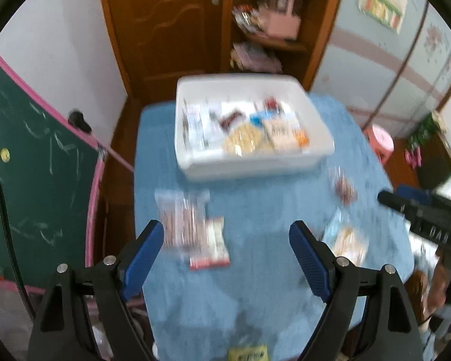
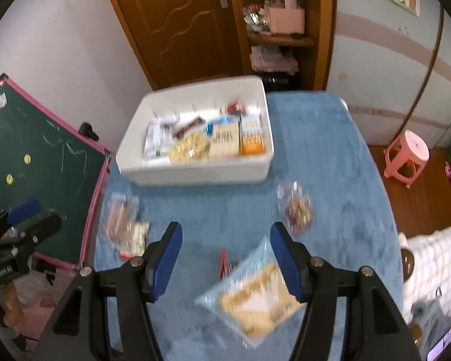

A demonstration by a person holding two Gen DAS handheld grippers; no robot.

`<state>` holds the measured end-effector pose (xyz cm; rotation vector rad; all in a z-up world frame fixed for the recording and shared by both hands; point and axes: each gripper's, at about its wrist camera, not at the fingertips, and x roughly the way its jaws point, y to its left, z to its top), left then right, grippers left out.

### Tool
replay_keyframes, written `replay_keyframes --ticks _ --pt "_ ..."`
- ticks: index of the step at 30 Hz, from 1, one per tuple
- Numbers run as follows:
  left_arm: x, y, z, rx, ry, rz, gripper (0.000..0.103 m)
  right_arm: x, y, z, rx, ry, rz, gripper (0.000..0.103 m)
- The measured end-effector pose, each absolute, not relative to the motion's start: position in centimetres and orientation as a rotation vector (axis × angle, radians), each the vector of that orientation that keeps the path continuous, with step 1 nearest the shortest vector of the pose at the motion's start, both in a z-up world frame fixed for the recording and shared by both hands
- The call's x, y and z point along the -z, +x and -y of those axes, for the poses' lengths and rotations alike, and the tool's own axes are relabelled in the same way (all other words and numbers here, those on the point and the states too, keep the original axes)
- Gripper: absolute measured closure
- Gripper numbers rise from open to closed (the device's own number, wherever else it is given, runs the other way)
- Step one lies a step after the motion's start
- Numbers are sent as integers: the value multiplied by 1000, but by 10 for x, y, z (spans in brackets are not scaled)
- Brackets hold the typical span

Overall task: Organize snacks
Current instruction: 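Grasp the yellow-green packet with left tool while right tool grasps the large clear bread bag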

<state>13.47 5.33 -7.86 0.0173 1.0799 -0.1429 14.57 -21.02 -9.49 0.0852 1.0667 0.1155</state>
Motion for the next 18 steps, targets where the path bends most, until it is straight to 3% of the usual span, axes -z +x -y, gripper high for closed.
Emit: replay_keyframes --ticks 9,18 --pt "196 54 -57 180 80 -1396 18 152 84 223 -69 150 -1209 41" --pt "269 13 -53 174 -66 -1619 18 184 56 242 0 194 -1284 42"
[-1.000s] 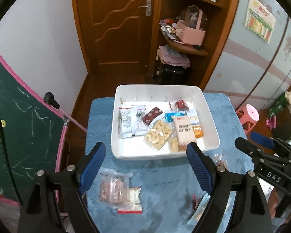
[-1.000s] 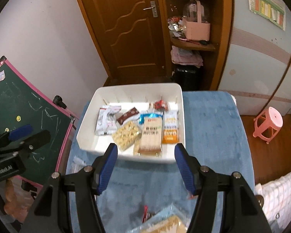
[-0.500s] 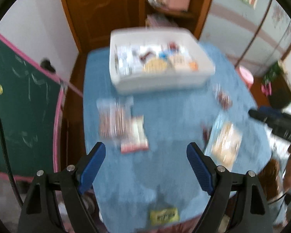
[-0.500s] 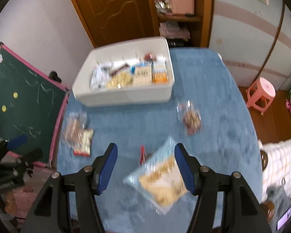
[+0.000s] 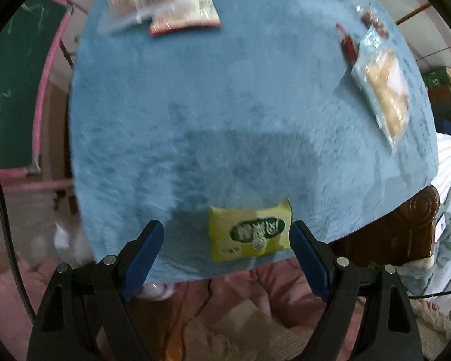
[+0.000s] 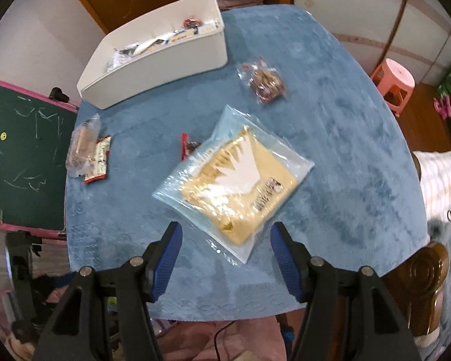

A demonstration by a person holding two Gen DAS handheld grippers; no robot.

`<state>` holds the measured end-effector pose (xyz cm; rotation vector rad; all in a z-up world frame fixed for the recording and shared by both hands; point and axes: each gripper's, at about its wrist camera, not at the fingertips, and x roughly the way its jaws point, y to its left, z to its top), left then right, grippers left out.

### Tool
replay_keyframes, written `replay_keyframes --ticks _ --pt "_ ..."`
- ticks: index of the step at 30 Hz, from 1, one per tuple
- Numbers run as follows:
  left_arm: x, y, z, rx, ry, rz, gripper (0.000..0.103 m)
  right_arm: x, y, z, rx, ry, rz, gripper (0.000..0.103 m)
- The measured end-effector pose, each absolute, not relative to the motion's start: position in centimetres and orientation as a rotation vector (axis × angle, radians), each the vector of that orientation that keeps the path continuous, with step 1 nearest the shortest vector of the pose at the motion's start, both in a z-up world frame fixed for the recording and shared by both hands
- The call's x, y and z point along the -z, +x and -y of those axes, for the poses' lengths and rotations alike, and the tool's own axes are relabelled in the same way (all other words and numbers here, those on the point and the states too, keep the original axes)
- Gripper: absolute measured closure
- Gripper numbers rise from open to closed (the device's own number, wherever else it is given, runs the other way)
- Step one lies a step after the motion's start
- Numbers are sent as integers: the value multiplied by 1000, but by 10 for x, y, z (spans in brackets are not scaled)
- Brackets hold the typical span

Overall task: Organize snacks
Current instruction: 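Grasp the yellow-green packet with left tool while right tool grasps the large clear bread bag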

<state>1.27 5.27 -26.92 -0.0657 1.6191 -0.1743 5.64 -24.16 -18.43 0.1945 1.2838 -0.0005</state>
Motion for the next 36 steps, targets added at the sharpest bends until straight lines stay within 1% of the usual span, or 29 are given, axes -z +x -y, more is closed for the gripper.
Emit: replay_keyframes --ticks 12,17,19,20,21,24,25,31,36 --pt "301 9 -45 139 -159 -1688 18 189 51 248 9 173 -1300 42" --pt "307 4 -38 131 -107 -1694 18 195 55 252 13 188 -1315 42" --pt "311 4 -27 119 -75 -1695 22 198 56 253 14 200 -1324 41" --pt "311 3 -23 108 -51 -1694 26 201 58 253 15 209 -1330 41" --pt "311 5 -17 105 -42 -1692 33 202 58 253 16 216 -1334 42" --pt "306 7 -10 89 -25 -1674 47 205 62 253 11 235 -1345 41" --pt "303 12 -7 85 -32 -1670 49 206 62 253 9 239 -1348 41" --pt "291 21 -4 57 -28 -1628 50 216 73 258 -16 302 -1387 41" --pt "276 27 9 55 22 -1571 50 239 81 274 -24 447 -1429 41"
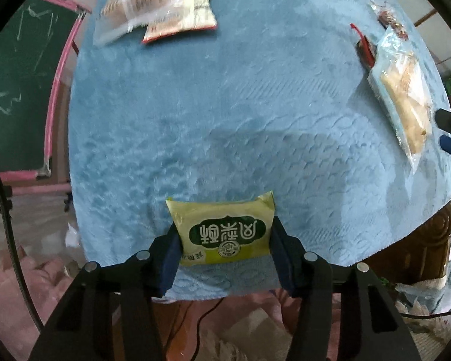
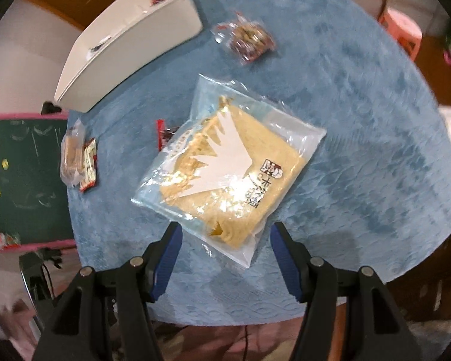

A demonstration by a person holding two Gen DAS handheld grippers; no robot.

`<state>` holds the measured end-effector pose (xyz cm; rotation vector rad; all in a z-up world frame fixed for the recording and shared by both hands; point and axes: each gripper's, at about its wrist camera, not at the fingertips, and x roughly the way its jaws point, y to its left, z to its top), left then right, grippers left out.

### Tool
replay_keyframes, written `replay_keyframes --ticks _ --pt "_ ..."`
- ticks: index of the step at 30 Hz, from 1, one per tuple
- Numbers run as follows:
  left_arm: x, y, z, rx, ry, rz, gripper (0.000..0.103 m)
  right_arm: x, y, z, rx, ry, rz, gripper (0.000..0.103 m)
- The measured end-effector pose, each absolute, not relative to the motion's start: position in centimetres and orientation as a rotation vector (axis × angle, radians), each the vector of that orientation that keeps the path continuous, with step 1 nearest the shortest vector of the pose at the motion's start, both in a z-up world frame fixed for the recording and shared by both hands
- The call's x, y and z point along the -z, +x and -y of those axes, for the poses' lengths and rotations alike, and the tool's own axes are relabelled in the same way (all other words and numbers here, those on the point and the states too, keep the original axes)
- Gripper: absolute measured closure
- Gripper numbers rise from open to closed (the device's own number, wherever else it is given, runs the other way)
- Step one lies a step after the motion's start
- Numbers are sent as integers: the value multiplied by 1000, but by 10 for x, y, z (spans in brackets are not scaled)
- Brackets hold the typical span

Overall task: Organize snacks
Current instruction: 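Grasp the yellow-green packet with left tool while right tool grasps the large clear bread bag, then lift both snacks into the white bin and open both tools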

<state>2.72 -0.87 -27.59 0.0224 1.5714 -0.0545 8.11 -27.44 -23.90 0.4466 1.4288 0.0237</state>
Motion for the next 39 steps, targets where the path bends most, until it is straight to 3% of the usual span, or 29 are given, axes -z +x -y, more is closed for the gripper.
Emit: replay_keyframes --ticks 10,15,20,22,27,30,39 --pt "263 46 25 71 87 -1552 50 277 95 295 -7 606 -1446 41" --pt "255 68 37 77 93 -1545 50 284 103 295 -10 646 -1441 27" --pt "251 82 31 75 72 -1532 50 280 114 276 -24 534 -1429 27" --pt "245 88 32 72 57 -1523 50 276 116 270 -36 485 -1411 33" --pt "241 92 25 73 37 -1502 50 250 115 262 -81 359 -1311 76" --pt "238 99 24 79 29 -1489 50 231 114 253 -138 305 -1263 82" --pt "198 130 19 81 -25 -1403 50 172 122 244 -217 220 -1137 84"
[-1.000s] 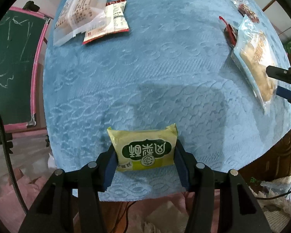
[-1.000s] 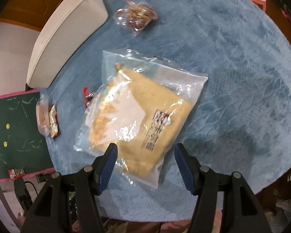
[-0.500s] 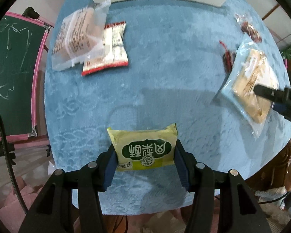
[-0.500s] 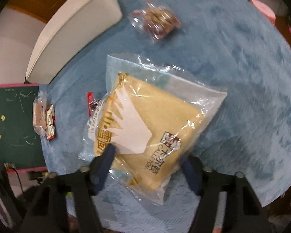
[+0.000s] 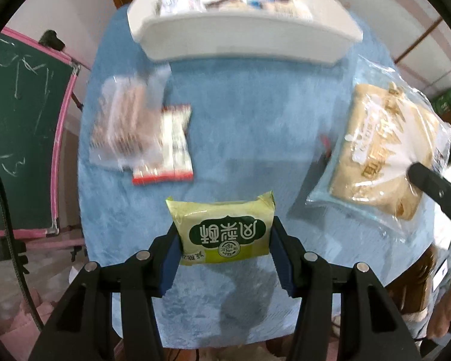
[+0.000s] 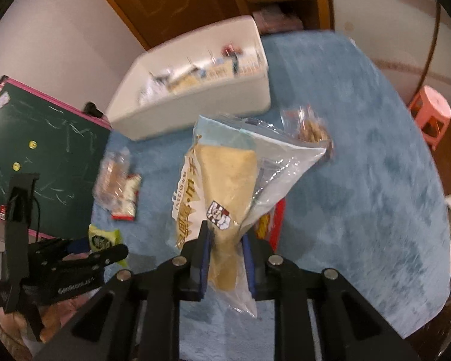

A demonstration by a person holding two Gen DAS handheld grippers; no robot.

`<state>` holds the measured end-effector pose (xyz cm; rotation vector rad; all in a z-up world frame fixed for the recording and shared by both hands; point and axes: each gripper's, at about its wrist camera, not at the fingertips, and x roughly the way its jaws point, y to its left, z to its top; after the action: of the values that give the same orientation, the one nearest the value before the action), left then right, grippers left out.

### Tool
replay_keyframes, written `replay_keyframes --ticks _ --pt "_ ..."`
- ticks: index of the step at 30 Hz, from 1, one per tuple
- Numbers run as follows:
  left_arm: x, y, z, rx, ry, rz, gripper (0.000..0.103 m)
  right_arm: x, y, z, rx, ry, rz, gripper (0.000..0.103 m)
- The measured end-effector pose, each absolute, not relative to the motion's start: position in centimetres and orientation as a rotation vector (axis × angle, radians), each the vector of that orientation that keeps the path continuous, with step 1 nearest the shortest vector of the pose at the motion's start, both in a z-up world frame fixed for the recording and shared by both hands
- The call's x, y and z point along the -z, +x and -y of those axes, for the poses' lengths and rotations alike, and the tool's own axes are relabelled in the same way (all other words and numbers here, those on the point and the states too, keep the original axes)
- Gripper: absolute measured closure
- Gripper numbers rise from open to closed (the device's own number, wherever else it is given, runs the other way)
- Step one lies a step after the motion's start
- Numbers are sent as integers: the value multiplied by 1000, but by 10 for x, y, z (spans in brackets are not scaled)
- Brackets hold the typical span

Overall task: Organize snacks
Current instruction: 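Lift both snacks into the white bin and open both tools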

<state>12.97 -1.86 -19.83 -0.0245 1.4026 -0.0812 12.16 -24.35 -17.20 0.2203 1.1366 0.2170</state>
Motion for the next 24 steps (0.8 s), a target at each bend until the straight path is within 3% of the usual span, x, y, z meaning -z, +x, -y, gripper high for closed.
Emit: replay_keyframes --ticks 15,24 --pt "50 245 2 51 -80 -1043 50 20 197 228 -275 101 -741 83" --pt "0 303 10 12 -68 -925 50 4 258 213 -257 104 -718 82"
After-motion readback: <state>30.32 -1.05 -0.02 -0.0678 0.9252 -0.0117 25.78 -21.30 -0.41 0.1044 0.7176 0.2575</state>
